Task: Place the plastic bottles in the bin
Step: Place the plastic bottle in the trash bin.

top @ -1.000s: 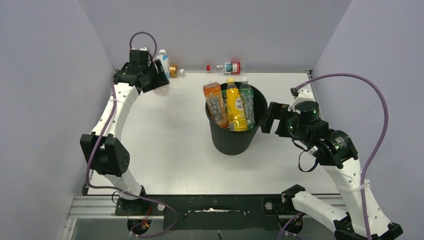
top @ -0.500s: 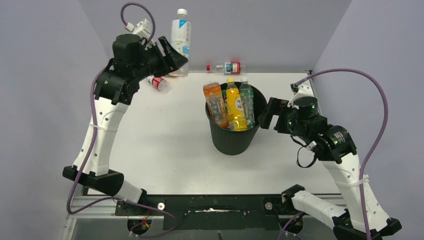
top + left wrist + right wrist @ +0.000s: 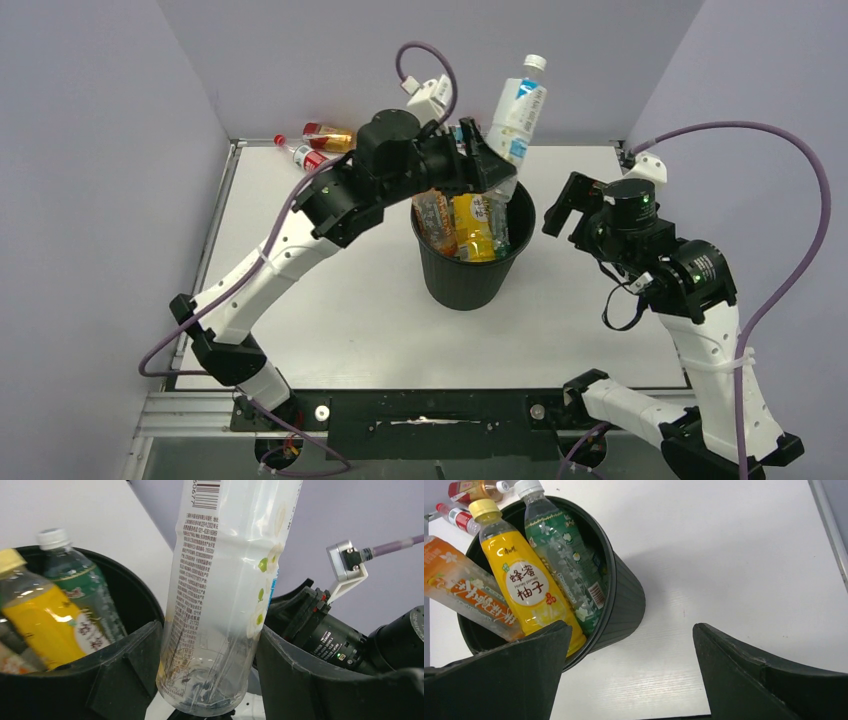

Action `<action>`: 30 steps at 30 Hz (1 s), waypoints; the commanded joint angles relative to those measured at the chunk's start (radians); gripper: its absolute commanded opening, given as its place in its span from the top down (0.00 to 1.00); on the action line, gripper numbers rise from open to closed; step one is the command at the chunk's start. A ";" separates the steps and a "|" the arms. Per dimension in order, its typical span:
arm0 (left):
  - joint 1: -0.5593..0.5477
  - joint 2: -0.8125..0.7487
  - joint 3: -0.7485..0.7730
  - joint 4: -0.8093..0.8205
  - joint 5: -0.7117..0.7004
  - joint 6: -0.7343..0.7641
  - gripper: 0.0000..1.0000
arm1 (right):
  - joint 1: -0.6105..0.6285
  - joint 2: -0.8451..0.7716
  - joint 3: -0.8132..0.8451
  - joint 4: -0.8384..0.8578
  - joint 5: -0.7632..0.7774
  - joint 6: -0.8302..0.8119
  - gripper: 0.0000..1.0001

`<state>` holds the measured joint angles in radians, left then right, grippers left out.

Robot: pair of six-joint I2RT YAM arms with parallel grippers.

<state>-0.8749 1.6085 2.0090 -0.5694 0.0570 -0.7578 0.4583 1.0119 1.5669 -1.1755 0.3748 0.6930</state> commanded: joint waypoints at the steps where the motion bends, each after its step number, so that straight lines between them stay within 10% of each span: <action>1: -0.078 0.052 0.012 0.175 -0.110 -0.028 0.57 | -0.014 0.023 0.072 -0.012 0.069 0.004 0.02; 14: -0.140 0.119 -0.183 0.298 -0.242 -0.055 0.57 | -0.086 0.127 0.243 0.046 -0.014 -0.111 0.01; 30: -0.144 0.191 -0.156 0.161 -0.265 -0.035 0.51 | -0.334 0.308 0.160 0.262 -0.491 -0.244 0.26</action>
<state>-1.0138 1.7786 1.7798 -0.3847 -0.1989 -0.8051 0.1230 1.3018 1.7306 -0.9955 0.0139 0.4995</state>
